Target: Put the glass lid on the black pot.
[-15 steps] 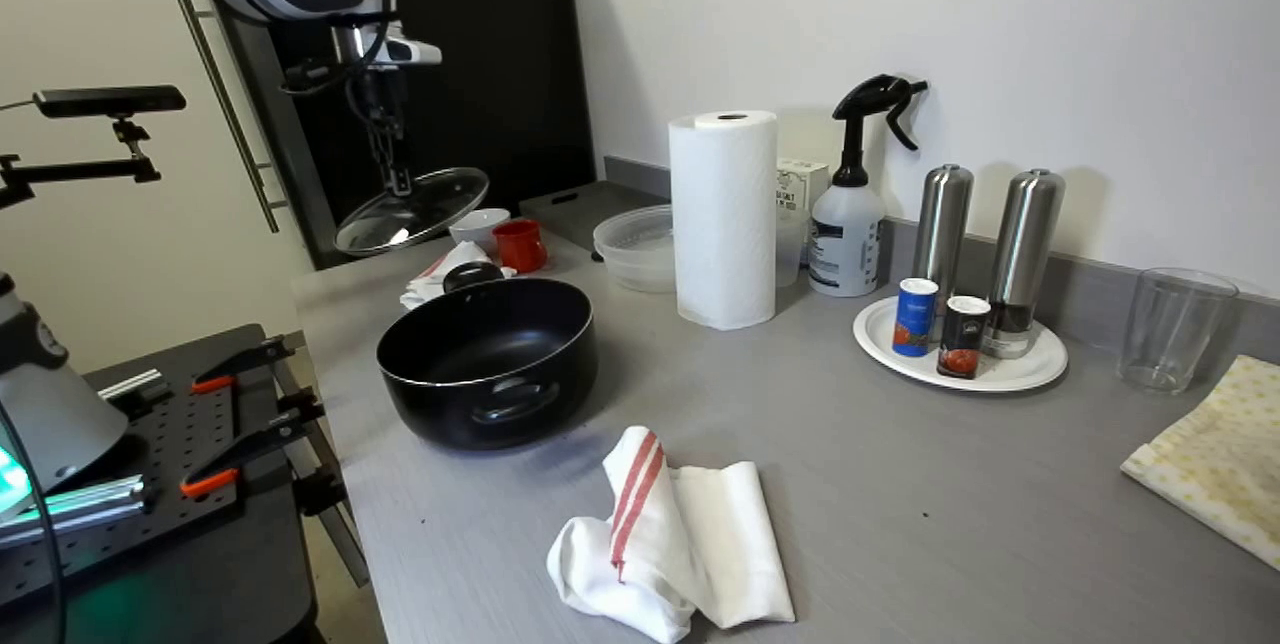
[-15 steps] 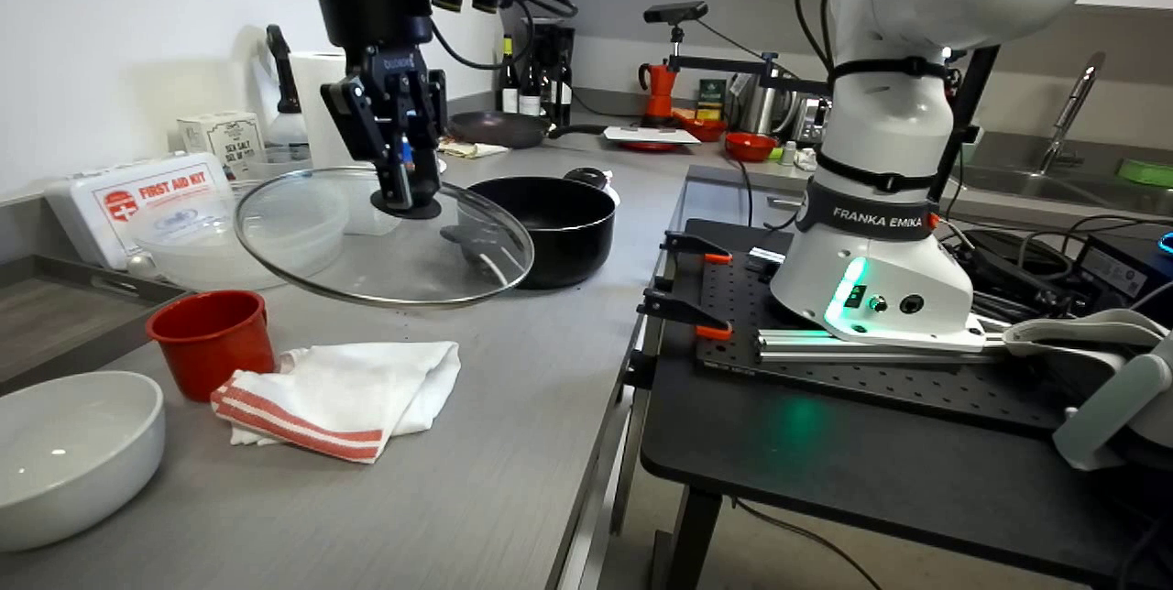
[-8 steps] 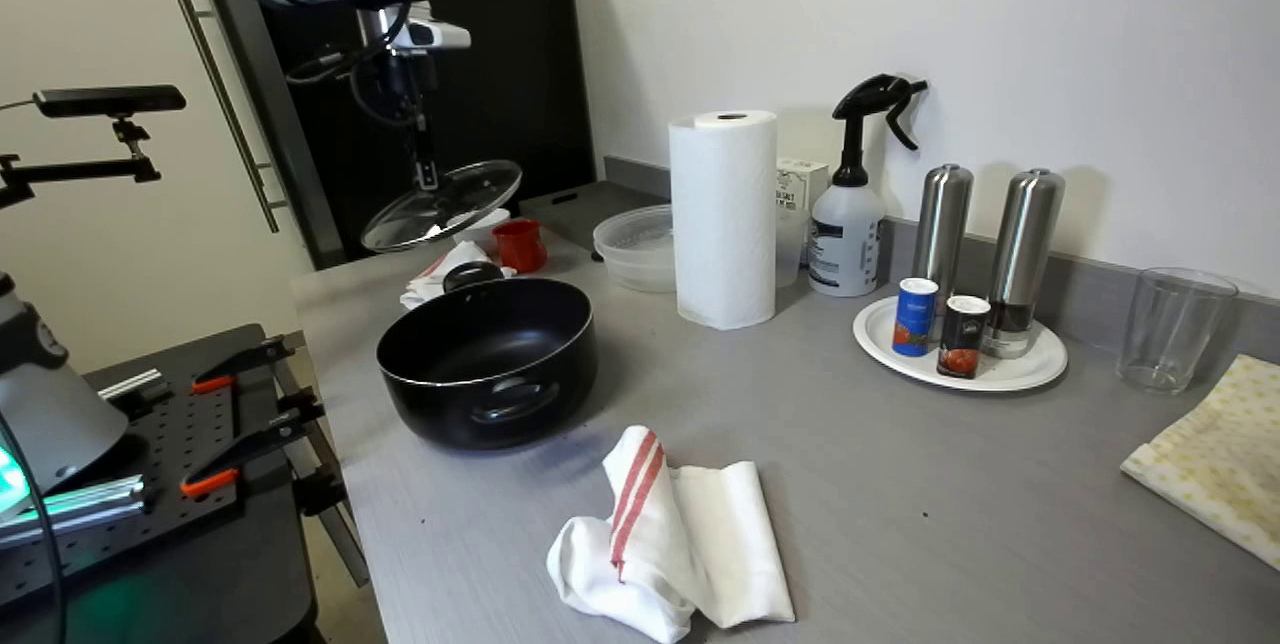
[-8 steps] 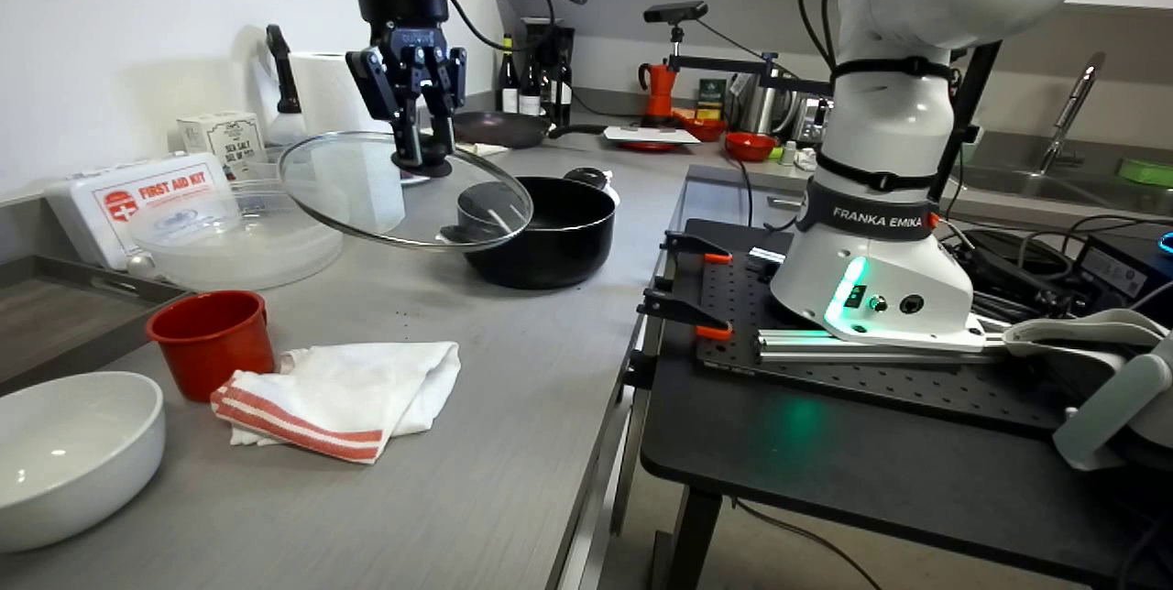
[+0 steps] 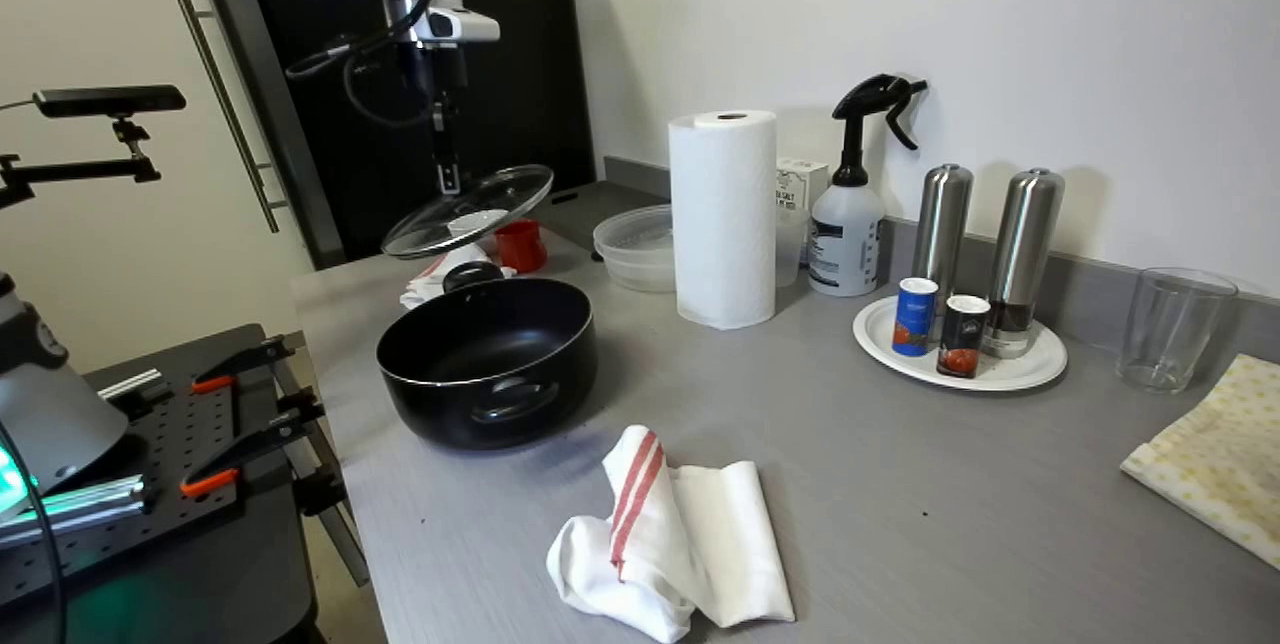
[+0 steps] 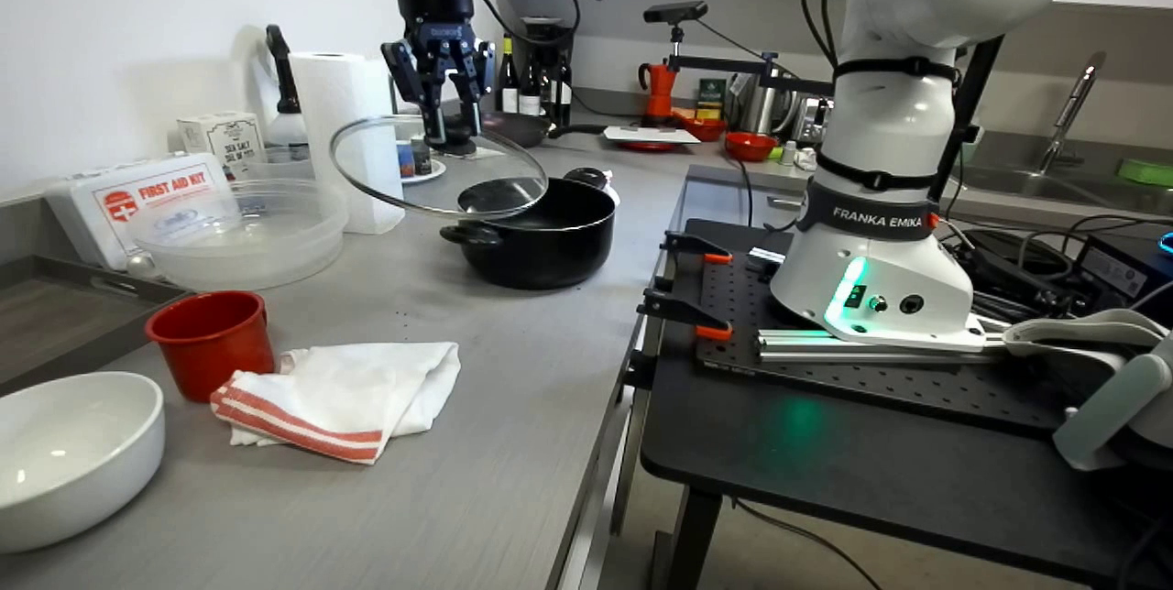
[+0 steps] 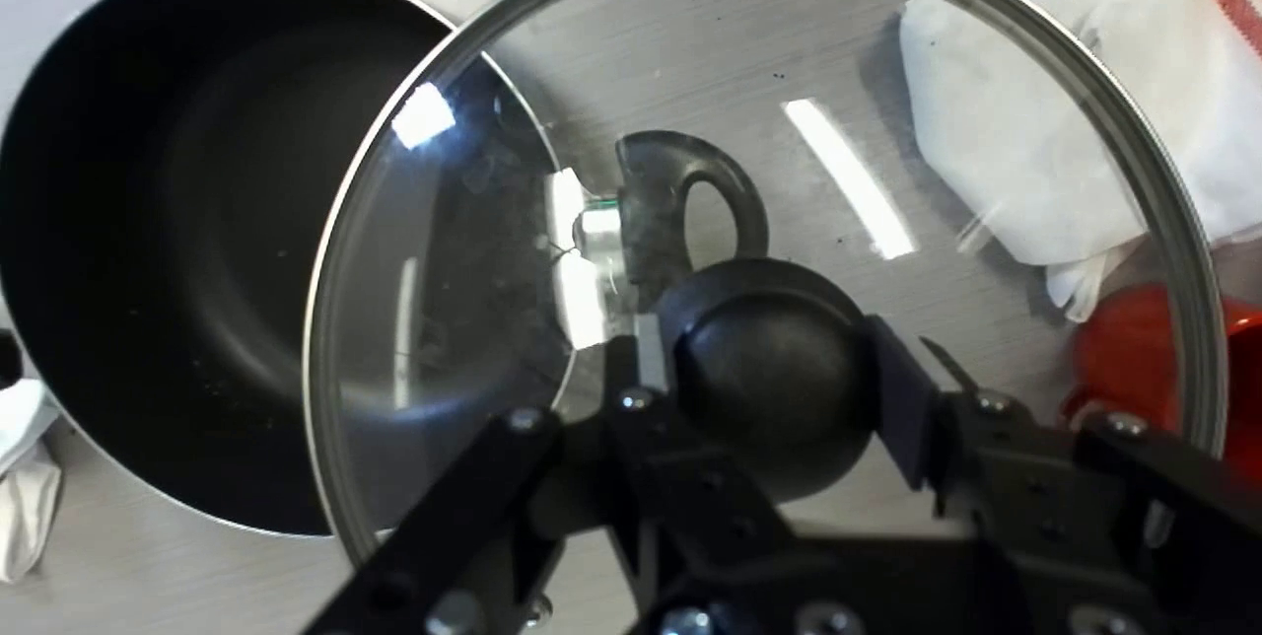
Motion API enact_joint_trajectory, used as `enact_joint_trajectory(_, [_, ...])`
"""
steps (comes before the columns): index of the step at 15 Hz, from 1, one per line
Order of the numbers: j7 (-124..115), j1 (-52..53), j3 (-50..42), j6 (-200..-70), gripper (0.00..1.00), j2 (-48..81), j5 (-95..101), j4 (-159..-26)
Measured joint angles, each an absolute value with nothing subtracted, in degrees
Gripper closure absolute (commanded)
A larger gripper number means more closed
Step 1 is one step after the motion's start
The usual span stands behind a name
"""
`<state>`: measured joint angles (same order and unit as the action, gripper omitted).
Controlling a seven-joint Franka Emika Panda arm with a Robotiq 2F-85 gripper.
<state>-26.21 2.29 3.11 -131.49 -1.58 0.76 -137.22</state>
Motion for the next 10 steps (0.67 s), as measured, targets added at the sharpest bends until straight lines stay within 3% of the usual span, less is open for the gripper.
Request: enact_joint_trajectory(10, [-27.0,-2.9,-2.0,-129.0,0.75,-0.9,0.6,-137.1])
